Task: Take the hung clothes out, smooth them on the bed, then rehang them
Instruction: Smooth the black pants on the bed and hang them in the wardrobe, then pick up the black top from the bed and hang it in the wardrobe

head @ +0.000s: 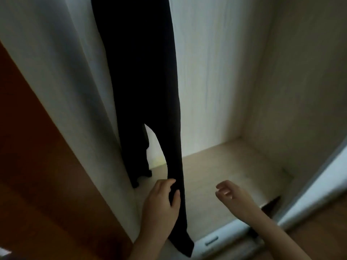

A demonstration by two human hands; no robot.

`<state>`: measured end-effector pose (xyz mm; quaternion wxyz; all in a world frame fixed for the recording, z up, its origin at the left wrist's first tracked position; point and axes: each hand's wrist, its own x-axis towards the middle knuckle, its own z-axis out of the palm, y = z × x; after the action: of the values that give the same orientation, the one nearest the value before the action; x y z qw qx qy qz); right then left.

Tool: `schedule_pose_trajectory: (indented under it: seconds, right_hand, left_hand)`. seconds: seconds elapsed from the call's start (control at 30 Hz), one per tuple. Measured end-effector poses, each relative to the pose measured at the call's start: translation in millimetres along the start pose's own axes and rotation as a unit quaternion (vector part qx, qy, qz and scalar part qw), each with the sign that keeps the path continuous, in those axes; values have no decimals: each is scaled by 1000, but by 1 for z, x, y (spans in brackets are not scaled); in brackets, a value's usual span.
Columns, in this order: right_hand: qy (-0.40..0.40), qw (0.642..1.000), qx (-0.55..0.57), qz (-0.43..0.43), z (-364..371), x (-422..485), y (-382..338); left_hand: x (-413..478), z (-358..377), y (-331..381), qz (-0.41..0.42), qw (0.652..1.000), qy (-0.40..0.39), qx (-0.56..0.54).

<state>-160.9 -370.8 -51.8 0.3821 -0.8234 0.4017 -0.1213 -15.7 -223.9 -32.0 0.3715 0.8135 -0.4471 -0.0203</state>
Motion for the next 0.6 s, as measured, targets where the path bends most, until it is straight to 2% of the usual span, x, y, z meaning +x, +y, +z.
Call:
schedule_pose_trajectory:
  seconds: [0.13, 0.3, 0.37, 0.47, 0.6]
  right_hand:
    - [14, 986, 27, 162, 48, -50, 39]
    - [48, 954, 42, 294, 110, -132, 70]
    - [77, 929, 69, 355, 133, -173, 78]
    - [103, 887, 81, 443, 161, -242, 90]
    - [156, 842, 102, 506, 191, -338, 92]
  left_hand:
    - [-29, 10, -10, 19, 995, -95, -13]
    - [-77, 14, -38, 108, 968, -220, -45]
    - [-97, 17, -52, 120, 955, -266, -57]
    - [-127, 29, -74, 96, 932, -345, -61]
    - [-166, 56, -92, 36, 883, -467, -32]
